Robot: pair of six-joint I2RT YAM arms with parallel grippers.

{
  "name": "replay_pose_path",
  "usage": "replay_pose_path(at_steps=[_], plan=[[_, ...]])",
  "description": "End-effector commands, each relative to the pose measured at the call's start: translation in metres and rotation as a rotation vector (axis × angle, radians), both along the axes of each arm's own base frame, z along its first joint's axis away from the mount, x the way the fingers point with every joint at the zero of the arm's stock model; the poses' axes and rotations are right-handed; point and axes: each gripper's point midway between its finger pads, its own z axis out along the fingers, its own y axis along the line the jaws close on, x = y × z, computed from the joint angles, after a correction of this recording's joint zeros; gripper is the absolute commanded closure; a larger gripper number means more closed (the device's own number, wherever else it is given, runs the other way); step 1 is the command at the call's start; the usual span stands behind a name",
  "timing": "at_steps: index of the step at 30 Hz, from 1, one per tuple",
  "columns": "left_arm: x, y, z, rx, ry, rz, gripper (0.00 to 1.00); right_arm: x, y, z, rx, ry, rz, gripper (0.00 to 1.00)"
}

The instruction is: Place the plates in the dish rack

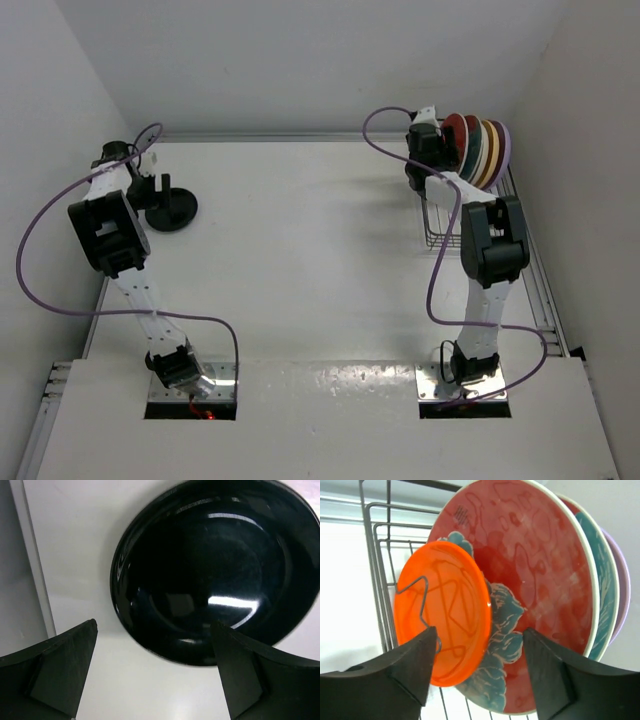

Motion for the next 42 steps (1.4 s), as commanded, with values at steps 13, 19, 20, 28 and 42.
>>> replay_pose_path(at_steps=[13,19,20,28,42], plan=[[-0.002,-0.037,-0.060,-0.285,0.066,-0.090,0.32,-0.025,0.049,0.138,0.051,-0.271,0.134,0.24],[0.002,-0.051,-0.052,-0.366,0.045,-0.143,1.00,-0.031,0.062,0.158,0.085,-0.296,0.173,0.20],[0.000,-0.055,-0.051,-0.384,0.047,-0.146,1.00,-0.029,0.071,0.158,0.099,-0.289,0.216,0.16],[0.011,-0.139,0.018,-0.515,-0.064,-0.422,1.00,-0.074,0.239,0.104,0.610,0.111,0.942,0.00],[-0.018,-0.304,0.102,-0.601,-0.143,-0.931,1.00,-0.130,0.382,0.003,1.137,0.464,1.180,0.10]])
